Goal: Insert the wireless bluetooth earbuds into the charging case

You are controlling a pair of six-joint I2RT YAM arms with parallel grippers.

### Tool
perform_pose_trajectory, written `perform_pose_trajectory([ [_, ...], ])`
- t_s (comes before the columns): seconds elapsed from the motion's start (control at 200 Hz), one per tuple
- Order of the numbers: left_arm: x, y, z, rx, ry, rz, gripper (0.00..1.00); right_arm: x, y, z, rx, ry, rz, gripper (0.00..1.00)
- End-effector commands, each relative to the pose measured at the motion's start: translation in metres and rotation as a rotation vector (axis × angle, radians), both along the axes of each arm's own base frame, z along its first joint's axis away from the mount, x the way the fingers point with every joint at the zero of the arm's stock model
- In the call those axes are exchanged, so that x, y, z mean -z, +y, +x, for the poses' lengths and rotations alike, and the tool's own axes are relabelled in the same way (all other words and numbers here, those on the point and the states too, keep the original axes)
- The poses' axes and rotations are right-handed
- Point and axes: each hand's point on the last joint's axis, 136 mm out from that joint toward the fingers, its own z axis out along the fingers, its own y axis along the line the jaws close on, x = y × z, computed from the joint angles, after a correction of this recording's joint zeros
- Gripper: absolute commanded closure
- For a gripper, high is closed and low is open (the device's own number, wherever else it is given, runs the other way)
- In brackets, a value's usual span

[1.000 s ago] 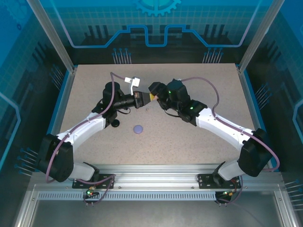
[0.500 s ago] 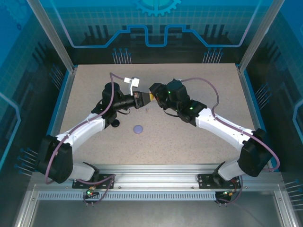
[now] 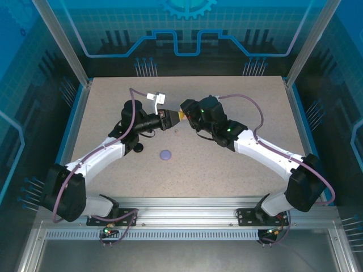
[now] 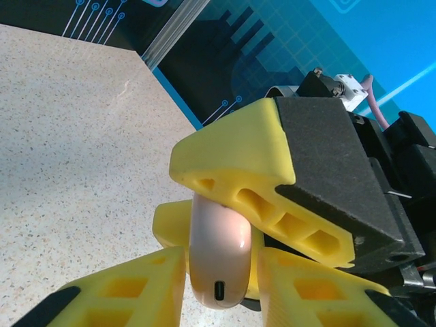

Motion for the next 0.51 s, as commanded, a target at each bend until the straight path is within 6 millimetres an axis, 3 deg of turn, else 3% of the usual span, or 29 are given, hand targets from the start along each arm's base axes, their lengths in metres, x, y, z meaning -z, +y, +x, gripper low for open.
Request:
perform_pose_trajectory([
  [0.0, -0.010, -0.002, -0.003, 0.009, -0.053, -0.015, 0.66, -0.003, 0.002, 0.001, 0.012, -0.008, 0.006, 0.61],
  [0.23, -0.008, -0.008, -0.006, 0.036, -0.051, -0.014, 0.64, -0.002, 0.006, 0.002, 0.000, -0.006, 0.009, 0.62],
  [0.5, -0.004, -0.014, -0.006, 0.048, -0.046, -0.013, 0.88, -0.003, 0.008, 0.002, -0.009, -0.007, 0.016, 0.62],
])
